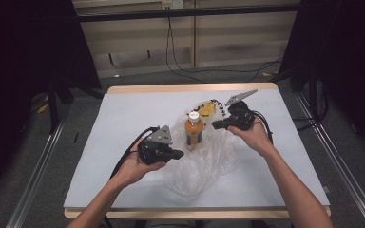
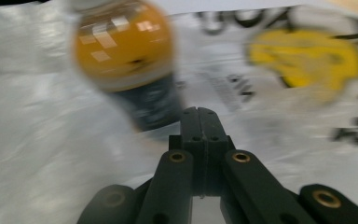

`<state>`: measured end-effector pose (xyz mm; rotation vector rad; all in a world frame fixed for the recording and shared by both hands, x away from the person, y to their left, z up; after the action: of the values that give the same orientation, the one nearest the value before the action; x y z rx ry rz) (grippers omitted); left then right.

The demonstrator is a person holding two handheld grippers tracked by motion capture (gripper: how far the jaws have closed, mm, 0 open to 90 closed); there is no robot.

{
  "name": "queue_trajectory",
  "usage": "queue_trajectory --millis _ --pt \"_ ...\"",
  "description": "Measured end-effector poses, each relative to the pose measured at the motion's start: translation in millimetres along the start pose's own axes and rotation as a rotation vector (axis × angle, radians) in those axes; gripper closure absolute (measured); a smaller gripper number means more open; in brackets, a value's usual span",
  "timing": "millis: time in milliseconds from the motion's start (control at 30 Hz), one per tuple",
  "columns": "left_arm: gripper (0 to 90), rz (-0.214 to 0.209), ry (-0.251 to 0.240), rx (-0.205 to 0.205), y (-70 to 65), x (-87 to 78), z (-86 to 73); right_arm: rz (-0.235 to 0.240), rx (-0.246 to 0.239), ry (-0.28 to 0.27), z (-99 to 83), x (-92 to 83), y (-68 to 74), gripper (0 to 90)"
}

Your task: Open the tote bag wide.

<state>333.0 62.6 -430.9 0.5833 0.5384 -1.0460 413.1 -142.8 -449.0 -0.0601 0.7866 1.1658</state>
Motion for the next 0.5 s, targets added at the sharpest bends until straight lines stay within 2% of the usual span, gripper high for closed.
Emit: queue_trajectory --millis 100,233,300,367,433,500 --pt "90.0 -0.001 0.029 0.014 4.3 7.9 4.5 0.041 -0.057 0.033 -2.4 8.5 22.9 90.0" --pt "90.0 0.024 0.091 0.034 5.4 32.4 -0.3 0.116 -0.113 0.088 -2.9 30.2 52.0 90.0" --pt "90.0 0.02 0.118 0.026 6.8 43.4 -6.1 0.125 -0.118 0.126 -7.4 43.9 57.1 90.0" --pt "90.0 0.014 0.138 0.009 7.7 54.3 -13.0 0.125 -0.119 0.133 -11.5 55.5 57.2 90.0" --pt "90.0 0.011 0.161 0.004 8.2 63.9 -20.2 0.131 -0.113 0.135 -15.7 64.5 54.4 90.0" --pt "90.0 0.018 0.196 0.008 9.1 72.9 -28.8 0.122 -0.091 0.172 -24.5 73.7 48.7 90.0"
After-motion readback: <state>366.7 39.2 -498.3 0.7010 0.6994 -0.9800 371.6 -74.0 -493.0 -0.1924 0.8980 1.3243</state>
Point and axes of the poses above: each handheld gripper's, and its own axes: x roughly forward along the jaws, z roughly out of its top, y roughly to its left, the point moved 7 cm from there along x, roughly forward along the jaws, and after that the axes turned 15 degrees about z, right-handed, at the moved point
